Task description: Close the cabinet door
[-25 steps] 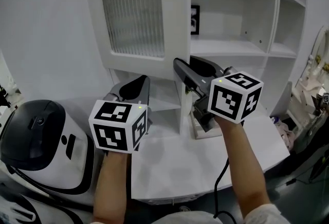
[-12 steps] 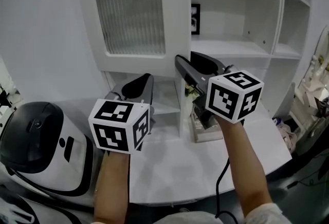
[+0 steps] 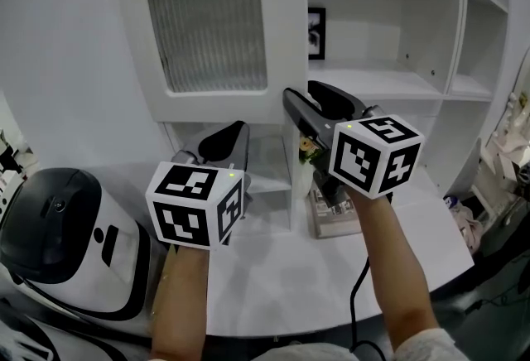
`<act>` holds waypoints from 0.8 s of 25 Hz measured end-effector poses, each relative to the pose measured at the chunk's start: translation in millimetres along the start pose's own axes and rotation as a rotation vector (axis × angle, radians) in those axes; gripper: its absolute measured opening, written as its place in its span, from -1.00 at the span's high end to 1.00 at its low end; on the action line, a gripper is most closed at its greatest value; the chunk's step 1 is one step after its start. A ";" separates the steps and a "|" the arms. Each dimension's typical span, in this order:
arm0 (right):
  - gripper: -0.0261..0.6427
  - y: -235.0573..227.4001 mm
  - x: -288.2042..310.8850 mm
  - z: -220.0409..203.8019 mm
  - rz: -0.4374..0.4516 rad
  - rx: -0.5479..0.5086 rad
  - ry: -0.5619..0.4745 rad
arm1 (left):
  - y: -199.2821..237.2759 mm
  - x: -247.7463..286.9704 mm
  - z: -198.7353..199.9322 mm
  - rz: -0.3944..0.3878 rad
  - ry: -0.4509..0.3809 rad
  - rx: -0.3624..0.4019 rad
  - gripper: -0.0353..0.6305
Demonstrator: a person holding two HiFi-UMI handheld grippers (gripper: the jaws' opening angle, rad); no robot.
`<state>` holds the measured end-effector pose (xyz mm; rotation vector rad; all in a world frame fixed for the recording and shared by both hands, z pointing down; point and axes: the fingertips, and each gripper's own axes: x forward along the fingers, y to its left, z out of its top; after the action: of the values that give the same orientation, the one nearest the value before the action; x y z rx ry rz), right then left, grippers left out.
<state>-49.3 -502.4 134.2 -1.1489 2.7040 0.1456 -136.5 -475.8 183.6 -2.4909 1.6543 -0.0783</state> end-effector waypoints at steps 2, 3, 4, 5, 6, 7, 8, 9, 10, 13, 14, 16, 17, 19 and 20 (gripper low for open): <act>0.33 -4.0 2.6 -0.4 0.001 0.004 -0.004 | 0.7 4.2 -1.4 0.002 0.001 0.000 0.90; 0.31 -6.1 4.1 -0.6 0.001 0.007 -0.007 | 0.8 6.5 -1.6 0.004 0.001 0.001 0.90; 0.30 -8.7 5.8 -0.9 0.004 0.014 -0.008 | 0.8 9.1 -1.5 0.005 0.001 0.003 0.90; 0.29 -11.4 7.8 -1.5 0.007 0.023 -0.008 | 0.8 12.0 -1.4 0.006 0.001 0.004 0.90; 0.29 -14.0 10.0 -2.1 0.011 0.032 -0.007 | 1.1 14.8 -1.5 0.007 0.002 0.006 0.90; 0.29 -16.3 12.3 -2.7 0.013 0.038 -0.005 | 1.8 17.5 -1.7 0.008 0.003 0.007 0.90; 0.29 -18.3 14.7 -3.4 0.014 0.040 -0.004 | 2.8 19.8 -2.2 0.009 0.005 0.008 0.90; 0.29 -20.2 17.0 -4.1 0.014 0.041 -0.003 | 4.0 21.9 -2.9 0.010 0.006 0.008 0.90; 0.29 -21.9 19.1 -4.7 0.013 0.041 -0.003 | 5.2 23.7 -3.6 0.012 0.008 0.008 0.90; 0.29 -25.6 24.8 -5.7 0.017 0.043 -0.006 | 9.2 28.2 -4.3 0.017 0.006 0.008 0.89; 0.29 -26.7 26.6 -5.9 0.020 0.044 -0.007 | 10.3 29.9 -4.4 0.019 0.005 0.009 0.90; 0.29 -29.9 30.1 -6.8 0.026 0.049 -0.007 | 11.9 33.8 -5.5 0.023 0.008 0.011 0.90; 0.29 -31.9 31.8 -7.3 0.028 0.052 -0.007 | 12.5 35.9 -6.3 0.025 0.011 0.011 0.90; 0.29 -35.7 34.8 -7.9 0.031 0.058 -0.008 | 13.3 39.7 -7.4 0.027 0.016 0.012 0.90; 0.29 -37.2 36.3 -8.0 0.031 0.060 -0.008 | 14.0 41.1 -7.5 0.028 0.018 0.013 0.90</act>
<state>-48.2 -555.0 133.5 -1.0876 2.7008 0.0737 -134.2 -519.6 187.2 -2.4644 1.6895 -0.1080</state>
